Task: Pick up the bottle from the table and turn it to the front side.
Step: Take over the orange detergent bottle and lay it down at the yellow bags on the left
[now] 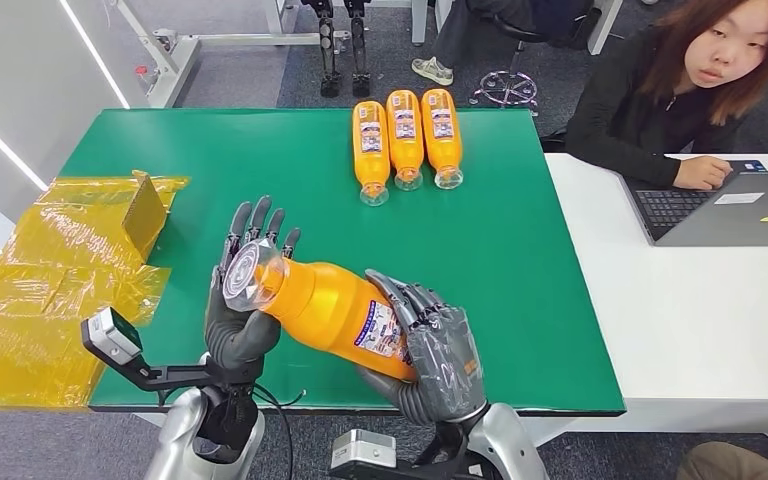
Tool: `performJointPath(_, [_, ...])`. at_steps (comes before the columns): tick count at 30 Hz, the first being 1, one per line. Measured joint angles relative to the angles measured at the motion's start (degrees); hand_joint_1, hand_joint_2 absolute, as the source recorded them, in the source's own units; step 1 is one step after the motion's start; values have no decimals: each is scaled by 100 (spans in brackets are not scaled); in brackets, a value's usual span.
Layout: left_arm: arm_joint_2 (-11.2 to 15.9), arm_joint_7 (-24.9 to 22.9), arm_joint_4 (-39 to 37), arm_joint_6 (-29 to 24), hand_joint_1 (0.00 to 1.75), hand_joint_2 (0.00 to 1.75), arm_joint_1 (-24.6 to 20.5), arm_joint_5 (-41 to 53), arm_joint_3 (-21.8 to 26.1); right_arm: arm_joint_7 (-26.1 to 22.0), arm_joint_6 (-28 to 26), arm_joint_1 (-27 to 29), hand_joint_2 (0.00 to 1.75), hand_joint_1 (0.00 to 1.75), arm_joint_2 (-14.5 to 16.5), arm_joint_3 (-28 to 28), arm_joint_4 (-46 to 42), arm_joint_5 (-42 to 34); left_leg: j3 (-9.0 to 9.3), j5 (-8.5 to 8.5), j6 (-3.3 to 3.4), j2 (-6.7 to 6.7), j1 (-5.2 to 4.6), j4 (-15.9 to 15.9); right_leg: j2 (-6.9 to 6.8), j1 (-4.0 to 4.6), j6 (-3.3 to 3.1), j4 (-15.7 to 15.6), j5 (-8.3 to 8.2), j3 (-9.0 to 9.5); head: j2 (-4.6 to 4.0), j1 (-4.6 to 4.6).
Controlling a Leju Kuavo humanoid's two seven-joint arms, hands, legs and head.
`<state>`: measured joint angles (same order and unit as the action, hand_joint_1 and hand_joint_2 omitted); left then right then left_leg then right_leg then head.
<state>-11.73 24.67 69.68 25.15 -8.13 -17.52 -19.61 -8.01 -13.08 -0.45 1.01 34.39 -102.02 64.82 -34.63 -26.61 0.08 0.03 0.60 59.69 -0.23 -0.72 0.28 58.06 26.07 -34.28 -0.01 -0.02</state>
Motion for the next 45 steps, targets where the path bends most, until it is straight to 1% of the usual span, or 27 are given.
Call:
performJointPath(10, [91,-11,0,-6,0,175,-49,-23,-33,5,40,90,175,175,0,-61,27,1,1,0,0,1,0,0,1,0,0,0,0,0,0,0])
performJointPath(25, [123,-12,0,-38,0,175,-87,-85,-54,-37,53,158,175,175,-7,-131,42,15,1,0,0,0,0,0,0,0,0,0,0,0,1,1])
performJointPath(30, [220,21,15,-123,0,175,-70,-127,-65,-309,-252,364,175,175,-144,-229,119,-204,0,0,0,0,0,0,0,0,0,0,0,0,1,0])
performJointPath(35, [322,115,156,-175,0,175,128,-38,-62,-504,-469,580,175,175,-299,-289,304,-377,-1,-2,1,0,0,-1,1,0,0,-1,2,0,1,0])
performJointPath(41, [396,131,365,-166,0,175,375,79,-61,-492,-763,784,175,175,-399,-347,443,-513,-1,-2,1,0,0,-1,-1,0,1,-1,5,-1,0,0])
performJointPath(45, [428,172,429,-155,0,175,455,111,-61,-466,-918,937,175,175,-544,-495,423,-631,-1,-2,1,0,0,-1,0,0,1,-1,4,0,1,0])
